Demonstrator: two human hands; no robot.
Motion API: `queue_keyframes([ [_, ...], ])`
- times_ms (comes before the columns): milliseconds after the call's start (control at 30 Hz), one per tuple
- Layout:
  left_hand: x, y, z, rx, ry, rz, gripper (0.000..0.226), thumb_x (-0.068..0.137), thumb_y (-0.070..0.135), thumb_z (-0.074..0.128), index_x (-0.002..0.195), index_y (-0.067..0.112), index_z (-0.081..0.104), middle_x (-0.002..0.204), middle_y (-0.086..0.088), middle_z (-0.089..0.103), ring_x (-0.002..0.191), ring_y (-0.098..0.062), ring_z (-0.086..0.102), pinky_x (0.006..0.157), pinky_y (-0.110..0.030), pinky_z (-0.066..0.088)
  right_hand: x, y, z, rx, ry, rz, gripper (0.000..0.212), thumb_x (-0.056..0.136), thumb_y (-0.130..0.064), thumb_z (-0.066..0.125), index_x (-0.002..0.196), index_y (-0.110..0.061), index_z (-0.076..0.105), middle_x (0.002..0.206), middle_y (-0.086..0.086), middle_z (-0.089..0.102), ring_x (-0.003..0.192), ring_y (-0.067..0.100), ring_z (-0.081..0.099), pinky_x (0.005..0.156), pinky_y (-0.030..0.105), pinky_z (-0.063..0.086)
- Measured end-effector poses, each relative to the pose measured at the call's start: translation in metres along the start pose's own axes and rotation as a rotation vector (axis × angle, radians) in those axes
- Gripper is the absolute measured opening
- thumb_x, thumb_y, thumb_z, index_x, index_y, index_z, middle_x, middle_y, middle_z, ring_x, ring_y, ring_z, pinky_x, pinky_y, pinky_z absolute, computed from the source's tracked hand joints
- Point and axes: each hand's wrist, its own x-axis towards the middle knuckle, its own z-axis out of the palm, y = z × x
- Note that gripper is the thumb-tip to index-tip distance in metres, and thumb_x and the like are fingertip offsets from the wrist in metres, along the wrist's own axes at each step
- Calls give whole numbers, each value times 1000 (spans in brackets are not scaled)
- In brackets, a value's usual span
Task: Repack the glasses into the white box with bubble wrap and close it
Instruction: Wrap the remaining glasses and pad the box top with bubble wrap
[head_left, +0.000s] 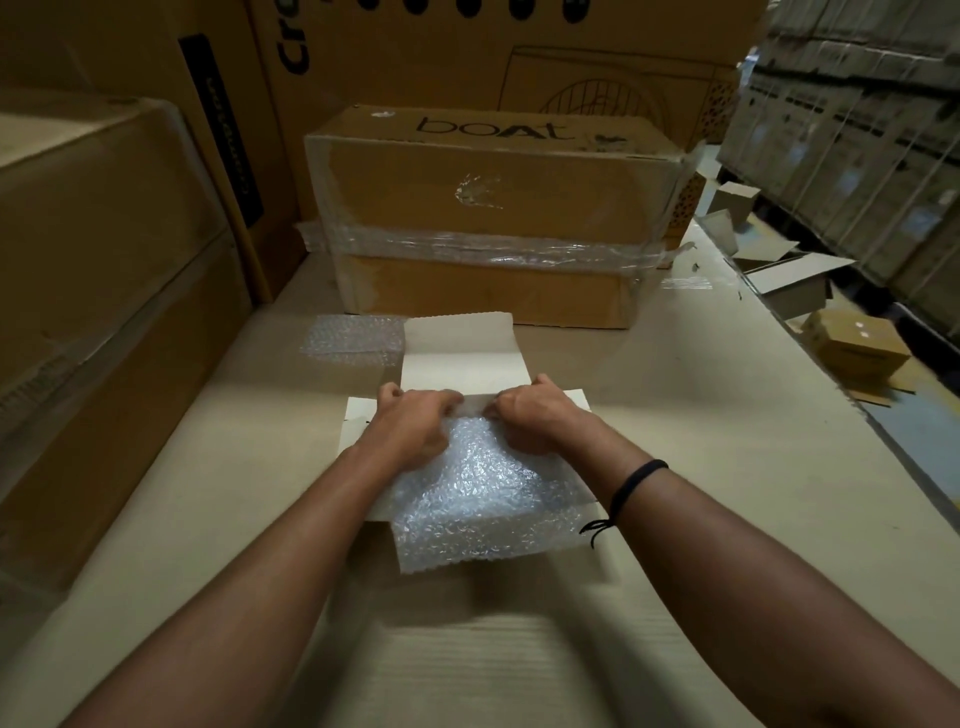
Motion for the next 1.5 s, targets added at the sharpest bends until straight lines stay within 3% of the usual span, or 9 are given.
queue_keyframes([
  [233,-2,1,5,130,-166,22,47,101,28,23,143,40,39,143,3,51,129,-14,44,108,-43,11,-9,13,-18,377,30,147,43,87,-2,49,119,-26,66,119,1,68,108,22,62,93,32,45],
  [533,7,7,5,194,-206,12,48,99,28,23,142,39,40,143,5,51,126,-12,44,101,-43,18,-26,8,-22,-30,178,174,22,89,-8,43,94,-17,63,88,2,67,92,22,58,86,38,35],
  [767,-4,-5,0,228,112,-1,51,86,34,26,118,27,65,108,4,71,95,-12,62,94,-39,22,-23,6,-19,7,-78,159,25,97,-15,44,116,-14,60,107,4,66,100,23,62,86,34,46],
  [900,-6,-9,-1,303,80,12,43,90,32,29,113,25,65,102,1,72,91,-15,62,98,-39,20,-15,6,-31,125,-244,212,30,96,-14,45,125,-12,55,124,8,61,111,25,60,92,36,49],
  [1000,-7,-8,0,316,-34,22,39,94,28,28,115,25,61,107,1,69,100,-15,60,107,-43,18,-16,5,-38,164,-228,248,32,95,-13,45,126,-10,54,127,10,60,113,27,60,92,35,47],
  [1133,-2,-8,-2,272,-144,27,41,98,25,29,129,25,56,125,1,64,118,-14,54,116,-46,11,-10,11,-37,296,53,239,34,90,-5,45,117,-14,64,115,11,66,98,28,64,85,36,54],
  [1233,-1,-11,-5,178,-161,42,40,98,23,32,128,24,58,128,-2,63,119,-15,55,119,-43,11,-5,4,-32,387,-51,117,49,85,1,41,124,-20,63,123,8,64,108,25,62,94,36,51],
  [1400,-12,-17,-7,125,93,63,37,92,18,44,124,22,62,124,4,64,112,-9,57,118,-42,13,2,-4,-12,291,-142,74,52,91,-3,34,135,-24,53,126,11,61,112,29,59,92,33,47],
  [1500,-16,-15,-12,192,34,70,37,94,21,41,125,25,60,127,6,61,115,-9,56,117,-49,8,11,-4,-15,262,-197,57,52,91,-2,35,135,-22,54,129,9,61,113,28,58,94,33,45],
])
